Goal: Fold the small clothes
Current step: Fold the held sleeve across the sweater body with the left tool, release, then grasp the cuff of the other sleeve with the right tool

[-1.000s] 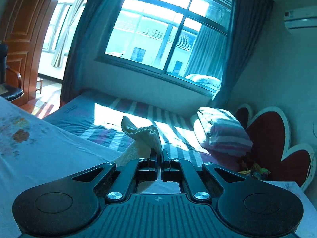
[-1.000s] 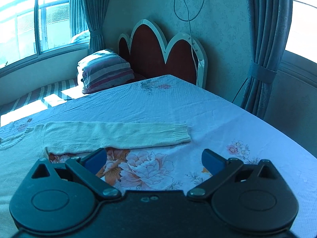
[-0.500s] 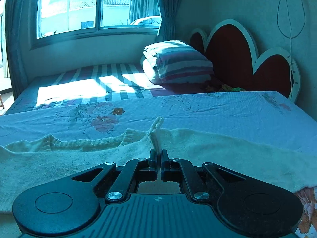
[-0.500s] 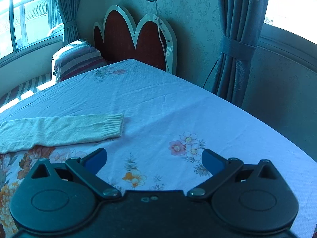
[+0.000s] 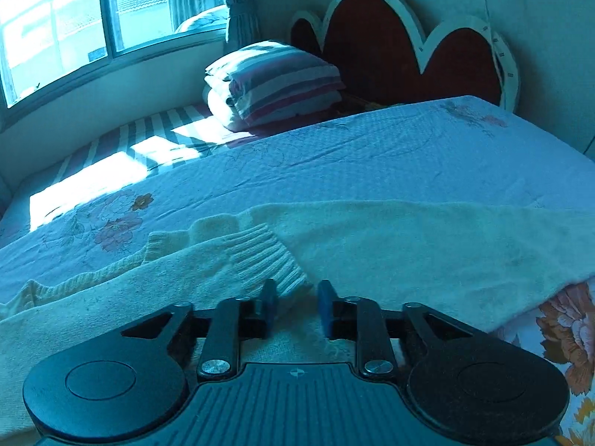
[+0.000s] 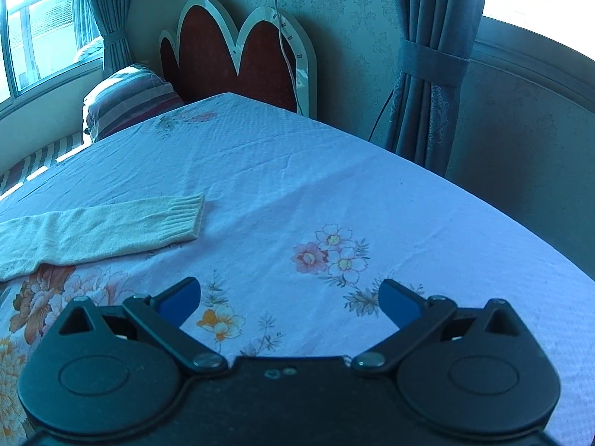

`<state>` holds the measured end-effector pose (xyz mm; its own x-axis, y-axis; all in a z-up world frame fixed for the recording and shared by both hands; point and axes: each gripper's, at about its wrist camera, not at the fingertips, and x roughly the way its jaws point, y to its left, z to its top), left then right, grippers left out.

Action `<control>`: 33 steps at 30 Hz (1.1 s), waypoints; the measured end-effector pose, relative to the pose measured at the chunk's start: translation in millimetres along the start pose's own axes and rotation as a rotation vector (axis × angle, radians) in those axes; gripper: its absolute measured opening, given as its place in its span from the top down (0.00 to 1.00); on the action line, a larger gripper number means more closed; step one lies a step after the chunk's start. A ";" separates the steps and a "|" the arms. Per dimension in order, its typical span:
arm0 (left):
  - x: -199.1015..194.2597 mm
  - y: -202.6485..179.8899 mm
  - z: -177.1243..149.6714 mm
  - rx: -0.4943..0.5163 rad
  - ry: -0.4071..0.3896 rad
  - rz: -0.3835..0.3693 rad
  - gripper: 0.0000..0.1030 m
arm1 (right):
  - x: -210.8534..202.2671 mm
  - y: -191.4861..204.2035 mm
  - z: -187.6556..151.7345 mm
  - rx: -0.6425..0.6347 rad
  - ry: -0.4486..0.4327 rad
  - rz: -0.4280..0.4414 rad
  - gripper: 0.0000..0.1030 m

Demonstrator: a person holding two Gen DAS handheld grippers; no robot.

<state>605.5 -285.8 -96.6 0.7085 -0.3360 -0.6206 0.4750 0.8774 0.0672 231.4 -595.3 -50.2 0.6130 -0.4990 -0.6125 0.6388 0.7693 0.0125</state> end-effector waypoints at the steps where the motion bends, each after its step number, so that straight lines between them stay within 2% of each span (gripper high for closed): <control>1: -11.6 -0.2 -1.2 -0.012 -0.036 -0.041 0.33 | 3.1 3.5 1.0 -0.004 0.001 0.002 0.00; 2: -28.6 3.9 -3.2 -0.045 -0.095 -0.055 0.25 | 4.7 6.1 1.6 -0.007 0.004 0.003 0.00; 4: -58.5 24.2 -8.9 -0.126 -0.154 -0.091 0.23 | 7.6 14.0 4.0 -0.010 0.005 0.013 0.00; 5: -73.3 38.1 -14.3 -0.158 -0.183 -0.077 0.23 | 8.6 19.6 5.9 -0.013 0.000 0.021 0.00; 7: -102.6 70.1 -30.4 -0.193 -0.235 0.056 0.23 | 10.3 29.4 9.7 -0.021 -0.005 0.036 0.00; 10: -136.6 135.5 -61.1 -0.252 -0.228 0.333 0.23 | 11.4 45.7 14.4 -0.047 -0.024 0.059 0.00; 11: -142.7 164.2 -72.1 -0.287 -0.187 0.430 0.23 | 11.8 50.4 14.9 -0.055 -0.028 0.066 0.00; 13: -142.0 199.5 -87.0 -0.317 -0.104 0.505 0.23 | 15.9 64.0 14.9 -0.077 -0.028 0.097 0.01; 15: -121.0 231.0 -104.7 -0.317 0.113 0.500 0.23 | 22.2 76.9 14.3 -0.105 -0.021 0.105 0.01; 16: -117.1 237.7 -113.2 -0.318 0.178 0.483 0.23 | 27.0 83.1 14.9 -0.107 -0.027 0.099 0.01; 17: -128.7 238.8 -118.6 -0.351 0.109 0.471 0.23 | 30.7 84.6 16.6 -0.092 -0.026 0.102 0.01; 19: -148.9 237.7 -126.6 -0.379 0.050 0.473 0.23 | 39.7 82.7 25.0 -0.010 -0.011 0.139 0.02; 23: -178.3 227.8 -146.5 -0.358 0.016 0.499 0.22 | 64.0 61.2 40.0 0.205 0.009 0.251 0.03; 27: -203.0 223.0 -165.3 -0.360 0.031 0.552 0.22 | 83.9 41.0 41.8 0.372 0.061 0.320 0.05; 29: -214.3 221.5 -174.8 -0.387 0.044 0.560 0.22 | 86.8 36.0 38.0 0.423 0.079 0.362 0.15; 30: -217.9 220.2 -178.3 -0.396 0.049 0.571 0.22 | 89.2 35.5 35.0 0.443 0.098 0.380 0.50; 31: -220.8 219.2 -181.0 -0.405 0.053 0.579 0.22 | 94.2 36.2 31.5 0.453 0.134 0.379 0.73; 33: -227.0 218.6 -186.3 -0.432 0.069 0.588 0.22 | 99.1 35.1 25.9 0.473 0.149 0.392 0.65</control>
<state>451.2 46.1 -86.5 0.7420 0.2416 -0.6253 -0.2317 0.9677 0.0990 326.6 -628.1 -89.9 0.7936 -0.1290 -0.5946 0.5373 0.6072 0.5854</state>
